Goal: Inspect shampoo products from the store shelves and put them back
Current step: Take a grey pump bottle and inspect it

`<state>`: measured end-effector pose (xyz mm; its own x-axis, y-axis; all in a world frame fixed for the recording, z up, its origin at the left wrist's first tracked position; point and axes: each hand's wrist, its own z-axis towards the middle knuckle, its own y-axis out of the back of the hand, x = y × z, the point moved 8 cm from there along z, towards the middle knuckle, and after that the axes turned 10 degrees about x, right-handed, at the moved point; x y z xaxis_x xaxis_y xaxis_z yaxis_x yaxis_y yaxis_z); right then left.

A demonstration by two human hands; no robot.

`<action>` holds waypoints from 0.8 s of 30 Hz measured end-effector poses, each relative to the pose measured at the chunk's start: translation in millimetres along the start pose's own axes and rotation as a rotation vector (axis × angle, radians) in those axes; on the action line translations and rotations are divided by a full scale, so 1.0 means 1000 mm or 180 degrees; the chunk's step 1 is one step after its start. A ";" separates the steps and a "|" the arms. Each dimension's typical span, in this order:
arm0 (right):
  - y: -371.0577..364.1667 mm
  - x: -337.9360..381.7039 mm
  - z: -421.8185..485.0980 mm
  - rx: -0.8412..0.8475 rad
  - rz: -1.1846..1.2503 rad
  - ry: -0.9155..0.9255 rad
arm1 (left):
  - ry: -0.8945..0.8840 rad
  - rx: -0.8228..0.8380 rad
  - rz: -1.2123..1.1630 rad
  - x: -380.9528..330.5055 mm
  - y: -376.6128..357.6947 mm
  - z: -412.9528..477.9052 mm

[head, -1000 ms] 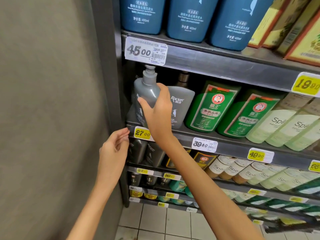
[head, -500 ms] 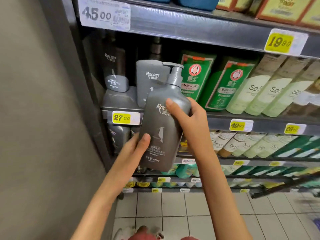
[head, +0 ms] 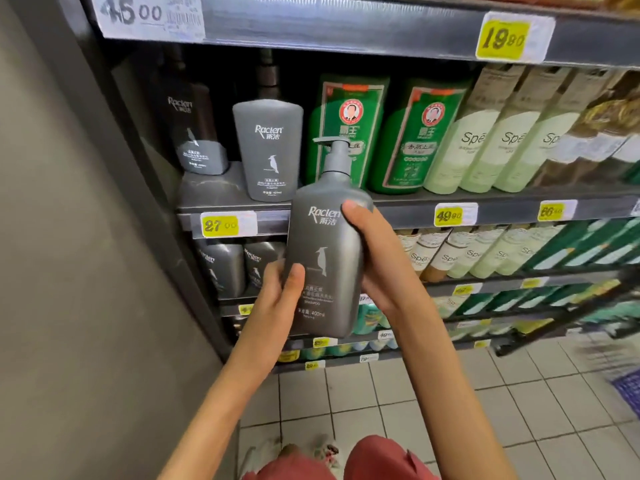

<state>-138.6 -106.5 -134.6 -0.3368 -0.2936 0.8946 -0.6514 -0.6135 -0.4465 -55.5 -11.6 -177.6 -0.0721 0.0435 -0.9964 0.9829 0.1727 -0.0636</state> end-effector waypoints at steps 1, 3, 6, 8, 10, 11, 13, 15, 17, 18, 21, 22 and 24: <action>0.001 0.002 0.001 -0.0132 -0.0112 0.0098 | -0.0136 -0.0091 0.0318 -0.007 0.003 -0.001; 0.001 0.006 0.002 -0.0346 -0.0340 0.0250 | -0.0250 -0.0080 0.0846 -0.016 0.001 -0.001; -0.005 0.002 0.006 -0.0302 -0.0511 0.0207 | -0.0101 -0.0048 0.1569 -0.011 -0.004 0.002; -0.009 -0.001 0.010 -0.0161 -0.0693 -0.0012 | -0.0097 -0.0169 0.1635 -0.011 -0.002 0.005; -0.006 -0.001 0.012 -0.0133 -0.0989 -0.0204 | -0.0174 0.0064 0.0916 -0.006 -0.002 0.008; -0.001 0.001 0.012 -0.0160 -0.1105 -0.0228 | -0.0135 0.0322 0.0360 0.000 -0.004 0.010; 0.005 0.000 0.011 -0.0036 -0.1100 -0.0382 | 0.0092 0.0788 -0.0545 0.011 -0.008 0.009; 0.003 -0.008 0.008 0.0286 -0.0831 -0.0699 | 0.0312 0.0874 -0.0638 0.022 -0.006 0.009; 0.002 -0.011 0.008 0.0385 -0.0614 -0.0739 | 0.0374 0.0823 -0.0403 0.026 -0.003 0.011; 0.004 -0.009 0.009 0.0282 -0.0552 -0.0666 | 0.0314 0.0812 -0.0275 0.026 -0.003 0.012; 0.019 0.000 0.013 -0.0279 -0.0481 -0.0350 | 0.0045 0.0520 0.0194 0.013 0.002 0.015; 0.022 0.002 0.013 -0.0442 -0.0496 -0.0268 | -0.0093 0.0282 0.0657 0.006 0.006 0.017; 0.025 0.003 0.012 -0.0681 -0.0592 -0.0192 | -0.0164 -0.0098 0.1791 -0.005 0.000 0.020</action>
<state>-147.8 -131.4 -142.6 -0.1613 -0.2376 0.9579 -0.8290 -0.4941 -0.2621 -52.1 -31.4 -173.5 0.4708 0.0890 -0.8777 0.8620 0.1655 0.4791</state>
